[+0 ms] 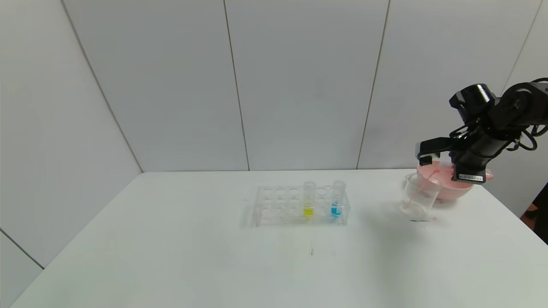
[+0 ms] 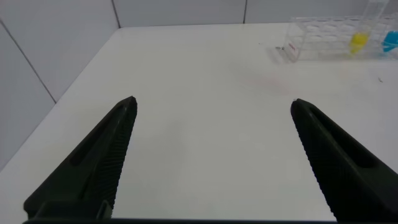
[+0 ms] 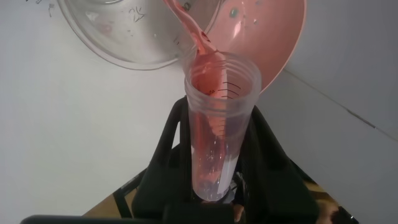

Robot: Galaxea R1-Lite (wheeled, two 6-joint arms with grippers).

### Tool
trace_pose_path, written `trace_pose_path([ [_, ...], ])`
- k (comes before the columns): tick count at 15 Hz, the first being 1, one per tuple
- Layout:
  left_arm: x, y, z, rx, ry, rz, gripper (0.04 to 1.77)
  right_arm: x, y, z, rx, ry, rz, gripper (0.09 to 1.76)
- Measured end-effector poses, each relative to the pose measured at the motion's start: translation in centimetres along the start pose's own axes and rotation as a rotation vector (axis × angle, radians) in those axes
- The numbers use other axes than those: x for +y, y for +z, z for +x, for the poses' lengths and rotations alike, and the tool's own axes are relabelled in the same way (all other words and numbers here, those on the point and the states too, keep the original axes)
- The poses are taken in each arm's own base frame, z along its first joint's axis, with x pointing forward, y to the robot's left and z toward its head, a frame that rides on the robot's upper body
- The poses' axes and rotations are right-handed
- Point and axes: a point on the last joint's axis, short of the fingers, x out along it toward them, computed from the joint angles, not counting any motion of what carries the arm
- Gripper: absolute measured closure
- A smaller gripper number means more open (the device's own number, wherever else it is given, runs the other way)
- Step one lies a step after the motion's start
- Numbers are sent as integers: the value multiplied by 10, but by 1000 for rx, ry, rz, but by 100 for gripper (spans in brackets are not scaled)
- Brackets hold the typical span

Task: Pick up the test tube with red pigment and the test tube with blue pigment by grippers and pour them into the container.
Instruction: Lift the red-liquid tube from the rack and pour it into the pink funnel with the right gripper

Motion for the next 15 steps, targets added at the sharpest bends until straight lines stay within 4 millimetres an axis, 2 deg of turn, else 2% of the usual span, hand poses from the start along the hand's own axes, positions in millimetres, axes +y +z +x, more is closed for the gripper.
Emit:
trace_pose_path([
  [15,0,0,0,0,0,0,5,-8,7,-1,146,-127,-220,133],
])
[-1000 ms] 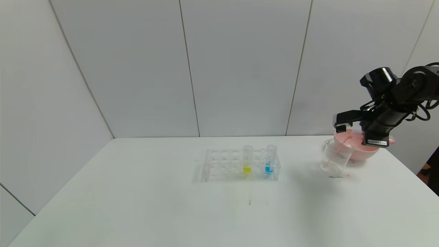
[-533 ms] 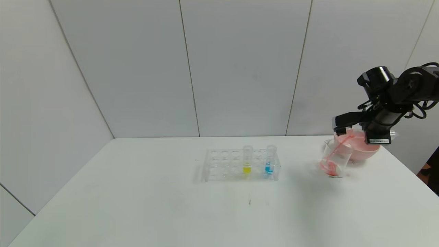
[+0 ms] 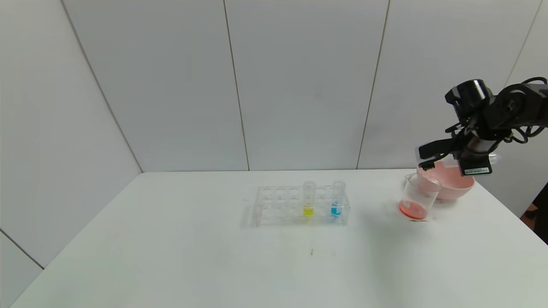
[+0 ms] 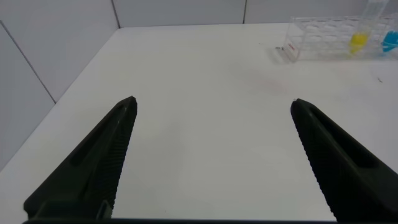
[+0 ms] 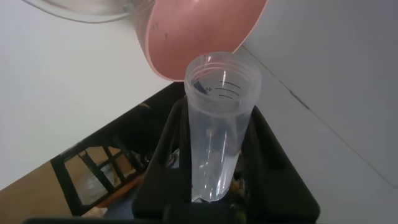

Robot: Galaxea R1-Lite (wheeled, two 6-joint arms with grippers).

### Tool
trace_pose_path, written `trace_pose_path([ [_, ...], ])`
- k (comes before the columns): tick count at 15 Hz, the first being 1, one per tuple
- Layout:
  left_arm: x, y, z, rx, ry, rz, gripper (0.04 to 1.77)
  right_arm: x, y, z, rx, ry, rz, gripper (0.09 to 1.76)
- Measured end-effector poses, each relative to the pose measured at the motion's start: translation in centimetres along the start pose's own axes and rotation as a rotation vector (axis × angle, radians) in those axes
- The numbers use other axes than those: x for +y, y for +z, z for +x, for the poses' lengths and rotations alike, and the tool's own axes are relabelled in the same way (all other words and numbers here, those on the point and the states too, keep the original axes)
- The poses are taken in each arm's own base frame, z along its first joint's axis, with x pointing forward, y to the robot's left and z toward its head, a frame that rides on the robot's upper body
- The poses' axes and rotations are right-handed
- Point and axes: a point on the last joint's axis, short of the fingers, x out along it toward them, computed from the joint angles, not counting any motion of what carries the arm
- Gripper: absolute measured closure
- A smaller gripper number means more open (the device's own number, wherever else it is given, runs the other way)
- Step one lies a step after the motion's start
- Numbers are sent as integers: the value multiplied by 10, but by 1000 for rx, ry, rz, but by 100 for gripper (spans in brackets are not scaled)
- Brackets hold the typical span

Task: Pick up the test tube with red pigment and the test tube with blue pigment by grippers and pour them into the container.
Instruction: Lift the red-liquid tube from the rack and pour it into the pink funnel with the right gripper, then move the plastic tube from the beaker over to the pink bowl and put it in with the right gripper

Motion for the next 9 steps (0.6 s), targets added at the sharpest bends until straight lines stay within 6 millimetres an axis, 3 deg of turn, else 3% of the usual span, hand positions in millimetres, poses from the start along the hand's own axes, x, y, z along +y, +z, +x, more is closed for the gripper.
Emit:
trace_pose_path([
  [9,0,0,0,0,0,0,5,-1,4,-3,-6,-14,-19,133],
])
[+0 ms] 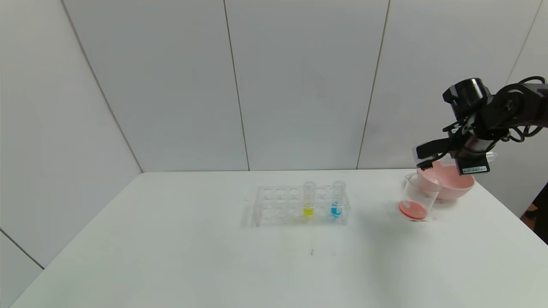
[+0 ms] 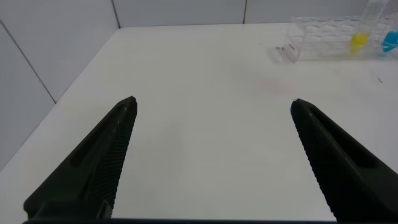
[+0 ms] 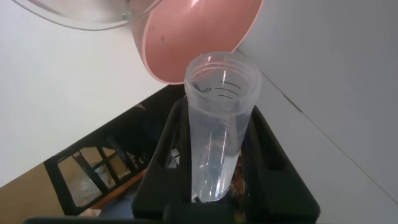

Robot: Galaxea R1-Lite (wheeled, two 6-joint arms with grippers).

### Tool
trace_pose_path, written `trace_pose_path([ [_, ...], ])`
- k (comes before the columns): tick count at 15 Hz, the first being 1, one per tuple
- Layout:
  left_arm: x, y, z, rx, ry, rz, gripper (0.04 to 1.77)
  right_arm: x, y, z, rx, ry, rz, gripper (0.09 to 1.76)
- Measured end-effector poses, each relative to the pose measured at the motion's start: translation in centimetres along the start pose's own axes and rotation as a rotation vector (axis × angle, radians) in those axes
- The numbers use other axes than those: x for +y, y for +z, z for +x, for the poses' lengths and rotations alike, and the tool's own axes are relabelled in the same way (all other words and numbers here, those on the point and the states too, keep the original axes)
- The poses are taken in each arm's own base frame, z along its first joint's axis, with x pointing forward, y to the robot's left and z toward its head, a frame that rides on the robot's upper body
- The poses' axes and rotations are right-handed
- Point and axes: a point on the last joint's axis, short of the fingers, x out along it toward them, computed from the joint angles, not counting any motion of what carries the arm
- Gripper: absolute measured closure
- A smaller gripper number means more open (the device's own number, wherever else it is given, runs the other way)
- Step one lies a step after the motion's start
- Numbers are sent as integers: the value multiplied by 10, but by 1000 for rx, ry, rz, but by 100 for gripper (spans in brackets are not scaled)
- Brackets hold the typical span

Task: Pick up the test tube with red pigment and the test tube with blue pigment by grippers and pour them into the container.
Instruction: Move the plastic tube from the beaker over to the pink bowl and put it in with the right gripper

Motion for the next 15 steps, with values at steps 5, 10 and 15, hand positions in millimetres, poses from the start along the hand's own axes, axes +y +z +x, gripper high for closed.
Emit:
trace_pose_path([
  [5,0,0,0,0,0,0,5,0,-3,0,-40,9,27,133],
  [10,0,0,0,0,0,0,5,3,-37,3,-368,101,249,133],
  [15,0,0,0,0,0,0,5,18,-89,-16,-677,223,562,133],
])
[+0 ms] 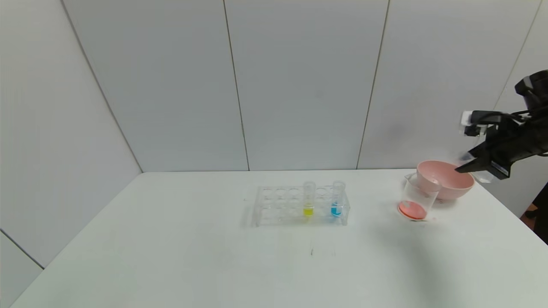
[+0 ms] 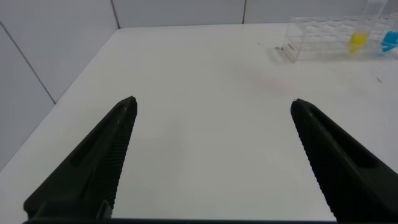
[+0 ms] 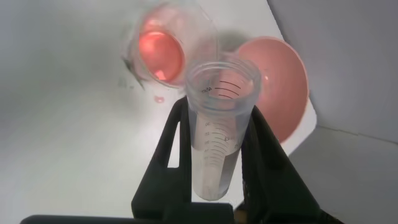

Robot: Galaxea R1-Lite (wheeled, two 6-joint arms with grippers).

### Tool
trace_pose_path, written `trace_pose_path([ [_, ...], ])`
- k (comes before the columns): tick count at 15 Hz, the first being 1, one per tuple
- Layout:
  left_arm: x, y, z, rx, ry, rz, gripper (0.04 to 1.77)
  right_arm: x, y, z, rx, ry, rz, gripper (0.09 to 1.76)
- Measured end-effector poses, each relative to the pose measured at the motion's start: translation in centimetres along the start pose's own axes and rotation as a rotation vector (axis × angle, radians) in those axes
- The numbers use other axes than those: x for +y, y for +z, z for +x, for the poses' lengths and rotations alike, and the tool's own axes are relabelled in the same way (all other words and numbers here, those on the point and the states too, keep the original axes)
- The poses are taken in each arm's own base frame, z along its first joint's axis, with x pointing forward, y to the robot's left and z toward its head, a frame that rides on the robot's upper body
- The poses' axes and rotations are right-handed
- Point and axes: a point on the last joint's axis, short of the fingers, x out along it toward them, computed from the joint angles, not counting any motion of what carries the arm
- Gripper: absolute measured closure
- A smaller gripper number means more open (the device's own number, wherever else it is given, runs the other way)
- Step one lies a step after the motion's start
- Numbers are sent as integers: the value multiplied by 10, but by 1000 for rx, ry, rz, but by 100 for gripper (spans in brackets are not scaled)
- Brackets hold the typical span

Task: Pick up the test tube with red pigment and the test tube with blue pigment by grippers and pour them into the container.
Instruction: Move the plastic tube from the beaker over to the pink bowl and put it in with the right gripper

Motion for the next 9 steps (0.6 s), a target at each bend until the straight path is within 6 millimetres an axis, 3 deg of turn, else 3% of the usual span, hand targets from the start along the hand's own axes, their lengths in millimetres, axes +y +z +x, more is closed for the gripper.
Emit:
trace_pose_path([
  [4,0,0,0,0,0,0,5,13,-22,-31,-171,41,198,133],
  [9,0,0,0,0,0,0,5,32,-47,-43,-400,34,384,133],
])
